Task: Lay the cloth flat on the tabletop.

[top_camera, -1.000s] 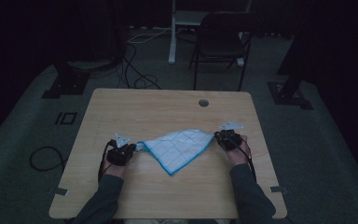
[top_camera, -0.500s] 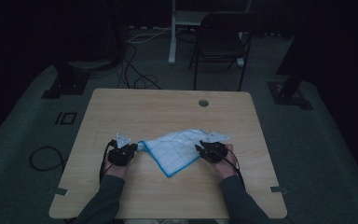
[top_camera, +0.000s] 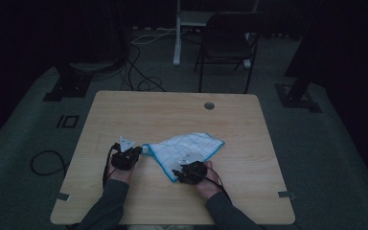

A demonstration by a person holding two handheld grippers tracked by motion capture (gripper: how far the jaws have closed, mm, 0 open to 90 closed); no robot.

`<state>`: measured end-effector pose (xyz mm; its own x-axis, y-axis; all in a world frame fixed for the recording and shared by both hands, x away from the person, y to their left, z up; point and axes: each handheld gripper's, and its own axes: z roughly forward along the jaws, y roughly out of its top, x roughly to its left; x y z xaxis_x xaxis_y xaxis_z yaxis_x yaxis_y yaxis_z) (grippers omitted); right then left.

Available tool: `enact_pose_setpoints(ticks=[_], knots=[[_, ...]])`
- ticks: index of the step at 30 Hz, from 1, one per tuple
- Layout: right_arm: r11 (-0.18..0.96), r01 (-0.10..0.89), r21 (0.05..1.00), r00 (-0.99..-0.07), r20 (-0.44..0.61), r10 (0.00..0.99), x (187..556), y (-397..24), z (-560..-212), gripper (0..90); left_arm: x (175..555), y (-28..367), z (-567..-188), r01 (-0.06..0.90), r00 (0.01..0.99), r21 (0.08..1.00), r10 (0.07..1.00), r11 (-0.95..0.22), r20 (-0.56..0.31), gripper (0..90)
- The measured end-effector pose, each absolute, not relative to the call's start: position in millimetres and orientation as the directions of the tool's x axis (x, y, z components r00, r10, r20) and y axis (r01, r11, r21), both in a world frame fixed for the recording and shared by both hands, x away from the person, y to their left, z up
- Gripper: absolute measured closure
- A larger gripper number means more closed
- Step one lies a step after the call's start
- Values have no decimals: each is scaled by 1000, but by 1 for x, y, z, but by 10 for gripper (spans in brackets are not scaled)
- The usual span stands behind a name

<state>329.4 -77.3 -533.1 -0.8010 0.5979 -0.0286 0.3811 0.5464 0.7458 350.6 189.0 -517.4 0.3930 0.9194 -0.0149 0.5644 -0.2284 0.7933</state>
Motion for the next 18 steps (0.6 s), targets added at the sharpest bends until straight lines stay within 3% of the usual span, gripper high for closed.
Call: enact_pose_setpoints(ticks=[5, 7, 10, 18], knots=[[596, 368, 714, -833, -31, 552, 325, -66, -541, 526, 350, 189, -513, 554, 398, 800, 917, -230, -12, 873], [588, 376, 716, -832, -19, 554, 325, -67, -541, 602, 349, 188, -512, 548, 398, 806, 917, -224, -16, 873], [592, 381, 711, -820, -37, 572, 328, -73, -539, 831, 348, 187, -509, 542, 407, 810, 913, -226, -18, 873], [525, 403, 750, -758, -47, 651, 333, -105, -528, 864, 341, 180, -501, 504, 457, 827, 889, -251, -9, 866]])
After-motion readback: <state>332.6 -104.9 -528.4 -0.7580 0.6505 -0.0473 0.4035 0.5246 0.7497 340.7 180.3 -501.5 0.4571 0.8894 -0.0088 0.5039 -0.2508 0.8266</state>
